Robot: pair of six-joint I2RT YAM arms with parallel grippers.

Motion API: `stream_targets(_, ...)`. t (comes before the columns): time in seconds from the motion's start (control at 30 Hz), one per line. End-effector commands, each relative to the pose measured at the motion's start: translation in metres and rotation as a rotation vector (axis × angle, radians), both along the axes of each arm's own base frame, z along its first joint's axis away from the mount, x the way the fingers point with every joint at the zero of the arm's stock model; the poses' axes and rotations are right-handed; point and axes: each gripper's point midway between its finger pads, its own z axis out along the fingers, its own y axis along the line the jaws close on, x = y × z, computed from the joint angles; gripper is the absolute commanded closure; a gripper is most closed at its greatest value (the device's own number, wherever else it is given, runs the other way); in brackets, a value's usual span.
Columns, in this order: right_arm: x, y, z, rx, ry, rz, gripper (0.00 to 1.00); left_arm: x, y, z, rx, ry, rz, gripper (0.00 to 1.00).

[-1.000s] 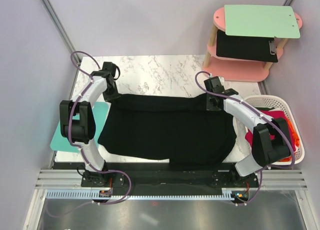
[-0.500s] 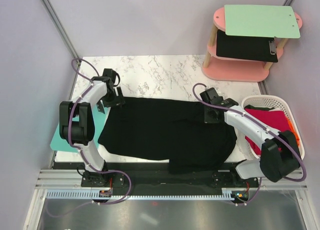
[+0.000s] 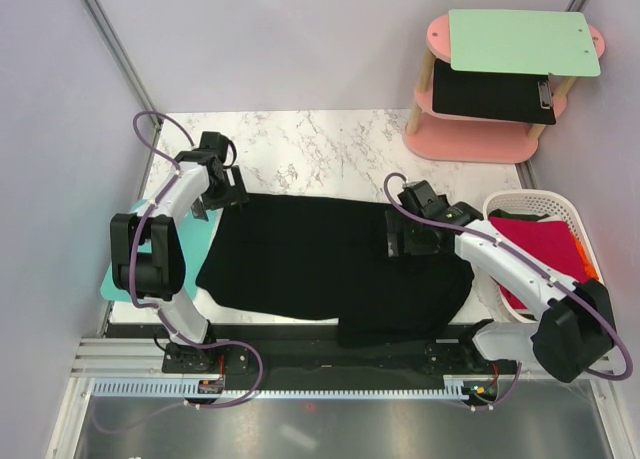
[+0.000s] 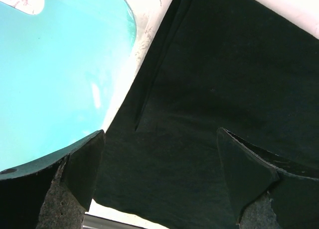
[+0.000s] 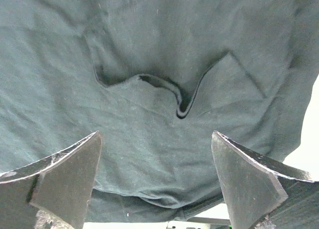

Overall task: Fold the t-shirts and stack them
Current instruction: Fold the flattened tshirt in 1/3 of the way

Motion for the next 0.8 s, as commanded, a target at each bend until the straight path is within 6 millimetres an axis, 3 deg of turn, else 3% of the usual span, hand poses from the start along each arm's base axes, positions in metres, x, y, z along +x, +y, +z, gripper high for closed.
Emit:
stream_targets(0.0, 0.030, 0.002, 0.044, 0.002, -0.171, 0.002, 0.02, 0.009, -0.004, 0.024, -0.021, -0.079, -0.016, 0.00)
stream_targets(0.13, 0.058, 0.005, 0.032, -0.057, -0.203, 0.002, 0.02, 0.008, -0.010, 0.021, -0.028, -0.075, -0.033, 0.00)
stream_targets(0.17, 0.062, 0.007, 0.017, -0.084, -0.170, 0.006, 0.08, 0.008, -0.011, 0.021, -0.029, -0.075, -0.033, 0.00)
stream_targets(0.23, 0.076, 0.010, 0.007, -0.103, -0.188, 0.008, 0.22, 0.006, -0.013, 0.016, -0.032, -0.064, -0.041, 0.00)
stream_targets(0.27, 0.081, 0.011, -0.005, -0.124, -0.168, 0.008, 0.74, 0.005, -0.014, 0.016, -0.034, -0.064, -0.043, 0.00)
stream_targets(0.3, 0.085, 0.013, -0.010, -0.127, -0.168, 0.015, 0.98, 0.005, -0.015, 0.015, -0.034, -0.067, -0.046, 0.00)
stream_targets(0.43, 0.106, 0.018, -0.023, -0.169, -0.176, 0.007, 1.00, -0.003, -0.015, 0.005, -0.032, -0.048, -0.052, 0.00)
stream_targets(0.53, 0.112, 0.019, -0.034, -0.199, -0.146, 0.011, 1.00, -0.006, -0.016, 0.001, -0.036, -0.041, -0.054, 0.00)
stream_targets(0.63, 0.107, 0.020, -0.042, -0.199, -0.111, 0.020, 1.00, -0.006, -0.018, 0.000, -0.037, -0.041, -0.060, 0.00)
stream_targets(0.77, 0.095, 0.016, -0.036, -0.193, -0.092, 0.023, 1.00, -0.006, -0.018, 0.000, -0.035, -0.039, -0.063, 0.00)
